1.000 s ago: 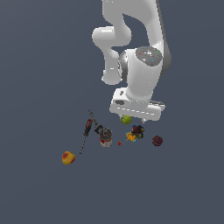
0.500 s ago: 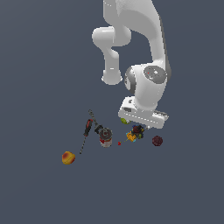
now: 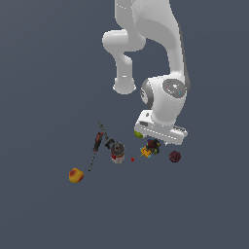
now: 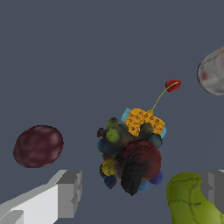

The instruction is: Pick up a designated object from a clutter of objects.

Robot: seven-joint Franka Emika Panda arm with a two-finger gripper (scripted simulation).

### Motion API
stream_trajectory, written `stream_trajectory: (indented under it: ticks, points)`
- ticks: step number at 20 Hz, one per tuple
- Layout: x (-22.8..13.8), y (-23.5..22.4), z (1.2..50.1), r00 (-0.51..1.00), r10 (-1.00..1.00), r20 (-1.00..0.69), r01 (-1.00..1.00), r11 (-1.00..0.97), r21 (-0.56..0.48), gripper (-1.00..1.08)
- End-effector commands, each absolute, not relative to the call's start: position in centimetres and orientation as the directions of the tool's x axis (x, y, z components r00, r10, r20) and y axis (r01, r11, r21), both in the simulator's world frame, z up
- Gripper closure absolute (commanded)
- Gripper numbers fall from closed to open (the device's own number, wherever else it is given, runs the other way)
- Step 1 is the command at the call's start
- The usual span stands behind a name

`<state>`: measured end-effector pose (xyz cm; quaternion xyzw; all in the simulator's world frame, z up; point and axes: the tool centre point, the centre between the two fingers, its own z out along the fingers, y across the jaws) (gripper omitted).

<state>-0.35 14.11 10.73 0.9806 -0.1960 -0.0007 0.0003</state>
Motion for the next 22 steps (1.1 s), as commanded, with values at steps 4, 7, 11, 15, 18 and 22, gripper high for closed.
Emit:
stream_trajectory:
  ticks: [4,7,11,15,18,22]
  points:
    - [-0.3,14.1,10.2,0.923,-0.385,-0.001,-0.385,-0.923,0.001,-0.92]
    - [-0.4,14.1,9.1,0.923,-0.385,-0.001,-0.385,-0.923,0.0,-0.92]
    - [-0.4,14.1,7.1,0.922,-0.387,0.0,-0.387,-0.922,0.0,-0.92]
    - [-0.4,14.1,5.9,0.922,-0.387,0.0,-0.387,-0.922,0.0,-0.92]
    - [-0.4,14.1,5.7,0.922,-0.388,0.0,-0.388,-0.922,0.0,-0.92]
    - [-0.4,14.1,5.7,0.922,-0.388,0.0,-0.388,-0.922,0.0,1.08]
